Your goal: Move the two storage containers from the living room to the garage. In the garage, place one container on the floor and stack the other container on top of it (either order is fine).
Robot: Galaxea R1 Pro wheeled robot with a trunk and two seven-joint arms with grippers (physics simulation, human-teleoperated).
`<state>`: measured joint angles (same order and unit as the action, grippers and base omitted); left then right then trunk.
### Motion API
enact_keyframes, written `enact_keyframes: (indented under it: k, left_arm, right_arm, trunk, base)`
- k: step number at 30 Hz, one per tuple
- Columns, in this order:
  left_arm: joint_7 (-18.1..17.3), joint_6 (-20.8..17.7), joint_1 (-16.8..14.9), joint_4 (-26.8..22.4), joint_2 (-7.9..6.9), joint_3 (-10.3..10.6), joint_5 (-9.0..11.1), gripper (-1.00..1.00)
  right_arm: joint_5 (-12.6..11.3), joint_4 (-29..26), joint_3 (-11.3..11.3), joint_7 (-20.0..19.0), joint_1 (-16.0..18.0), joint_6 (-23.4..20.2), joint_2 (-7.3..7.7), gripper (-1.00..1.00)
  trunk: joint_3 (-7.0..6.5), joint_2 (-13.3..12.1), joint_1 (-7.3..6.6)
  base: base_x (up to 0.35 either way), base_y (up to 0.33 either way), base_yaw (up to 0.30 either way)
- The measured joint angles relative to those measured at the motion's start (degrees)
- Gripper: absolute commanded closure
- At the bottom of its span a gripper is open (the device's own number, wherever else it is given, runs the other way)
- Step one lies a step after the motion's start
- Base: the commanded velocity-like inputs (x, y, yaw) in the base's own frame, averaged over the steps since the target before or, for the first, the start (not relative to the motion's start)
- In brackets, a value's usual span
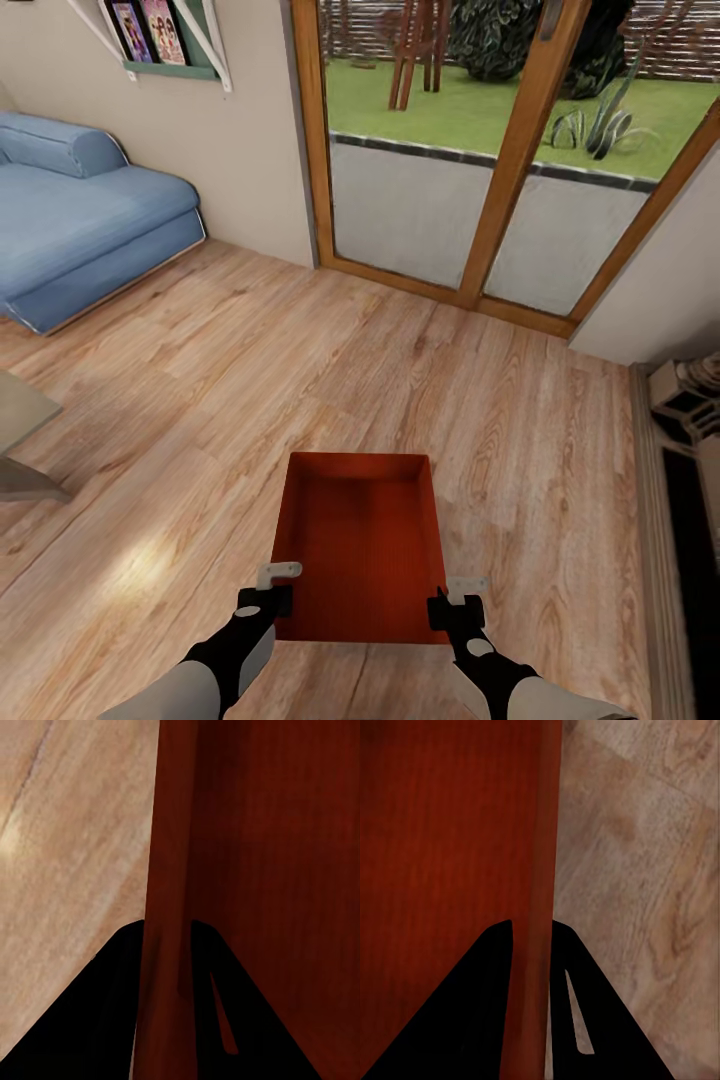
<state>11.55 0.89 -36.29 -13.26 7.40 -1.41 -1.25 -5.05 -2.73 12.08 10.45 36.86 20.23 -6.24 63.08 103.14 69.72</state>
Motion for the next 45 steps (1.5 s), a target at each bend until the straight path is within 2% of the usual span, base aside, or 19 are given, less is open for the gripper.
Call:
enact_keyframes:
  k: [45]
  left_arm:
    - [-0.04, -0.07, -0.02, 0.48, 0.04, -0.48, -0.34, 1.0]
  right_arm:
    - [-0.14, 0.13, 0.23, -0.03, -0.03, -0.34, -0.01, 1.0]
  trunk:
    - [-8.08, -18.05, -9.89]
  base:
    - [0.0, 0.0, 0.0]
